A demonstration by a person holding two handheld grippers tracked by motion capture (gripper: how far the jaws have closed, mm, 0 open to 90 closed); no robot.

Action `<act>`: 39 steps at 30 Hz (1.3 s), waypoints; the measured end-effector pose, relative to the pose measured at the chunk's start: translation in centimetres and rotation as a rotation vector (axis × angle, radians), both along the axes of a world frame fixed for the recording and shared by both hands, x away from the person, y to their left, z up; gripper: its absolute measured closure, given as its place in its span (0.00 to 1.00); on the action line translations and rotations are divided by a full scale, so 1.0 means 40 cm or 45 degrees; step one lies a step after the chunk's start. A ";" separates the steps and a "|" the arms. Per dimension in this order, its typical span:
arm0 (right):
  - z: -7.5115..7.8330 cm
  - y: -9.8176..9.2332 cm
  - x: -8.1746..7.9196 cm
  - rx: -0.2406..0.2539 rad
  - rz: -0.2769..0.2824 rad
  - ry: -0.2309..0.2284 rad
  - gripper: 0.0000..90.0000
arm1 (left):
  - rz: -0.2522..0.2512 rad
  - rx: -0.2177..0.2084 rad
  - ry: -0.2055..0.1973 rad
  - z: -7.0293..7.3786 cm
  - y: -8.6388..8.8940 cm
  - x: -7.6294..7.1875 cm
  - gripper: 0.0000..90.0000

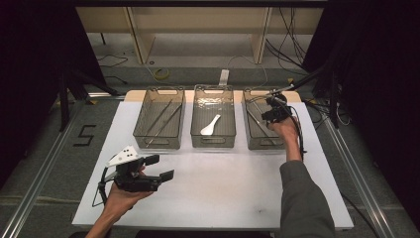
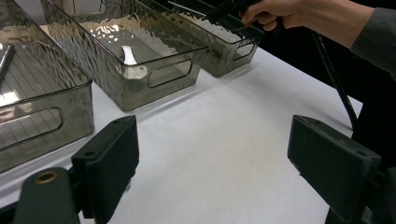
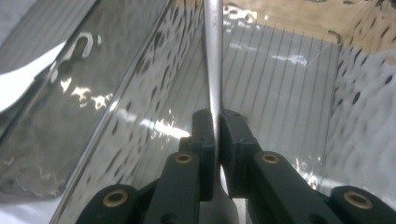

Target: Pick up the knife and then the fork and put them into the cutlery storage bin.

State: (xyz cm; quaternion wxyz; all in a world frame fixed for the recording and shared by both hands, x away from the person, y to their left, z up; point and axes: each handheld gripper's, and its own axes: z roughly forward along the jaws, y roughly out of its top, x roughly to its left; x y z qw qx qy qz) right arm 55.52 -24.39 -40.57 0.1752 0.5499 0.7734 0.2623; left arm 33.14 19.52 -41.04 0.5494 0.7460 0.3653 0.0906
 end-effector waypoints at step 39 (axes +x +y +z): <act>0.093 0.024 -0.199 0.251 0.143 -0.201 0.40 | 0.001 -0.007 0.018 0.000 -0.002 0.003 0.18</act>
